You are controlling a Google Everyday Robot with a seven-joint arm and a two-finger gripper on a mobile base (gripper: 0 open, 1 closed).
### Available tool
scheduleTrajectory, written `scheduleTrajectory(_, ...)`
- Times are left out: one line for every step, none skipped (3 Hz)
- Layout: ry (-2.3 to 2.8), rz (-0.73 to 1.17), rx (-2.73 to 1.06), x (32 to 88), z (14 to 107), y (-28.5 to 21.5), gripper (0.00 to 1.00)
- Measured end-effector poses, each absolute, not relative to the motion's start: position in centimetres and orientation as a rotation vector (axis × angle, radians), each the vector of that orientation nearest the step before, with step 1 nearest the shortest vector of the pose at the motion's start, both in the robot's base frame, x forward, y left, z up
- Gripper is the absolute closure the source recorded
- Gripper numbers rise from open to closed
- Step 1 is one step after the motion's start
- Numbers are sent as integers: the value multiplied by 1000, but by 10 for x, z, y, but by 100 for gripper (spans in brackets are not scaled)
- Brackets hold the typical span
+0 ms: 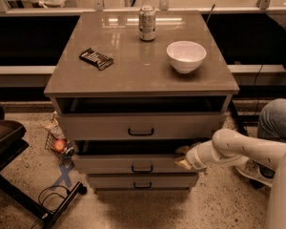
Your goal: Open middle drawer
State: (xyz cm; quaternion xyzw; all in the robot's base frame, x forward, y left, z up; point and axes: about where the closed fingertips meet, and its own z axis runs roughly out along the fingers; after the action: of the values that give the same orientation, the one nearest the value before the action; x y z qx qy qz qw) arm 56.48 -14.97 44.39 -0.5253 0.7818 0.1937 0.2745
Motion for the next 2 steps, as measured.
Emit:
scheduleTrajectory(2102, 521, -1412, 565, 446, -150, 100)
scheduleTrajectory(2102, 521, -1412, 565, 446, -150, 100)
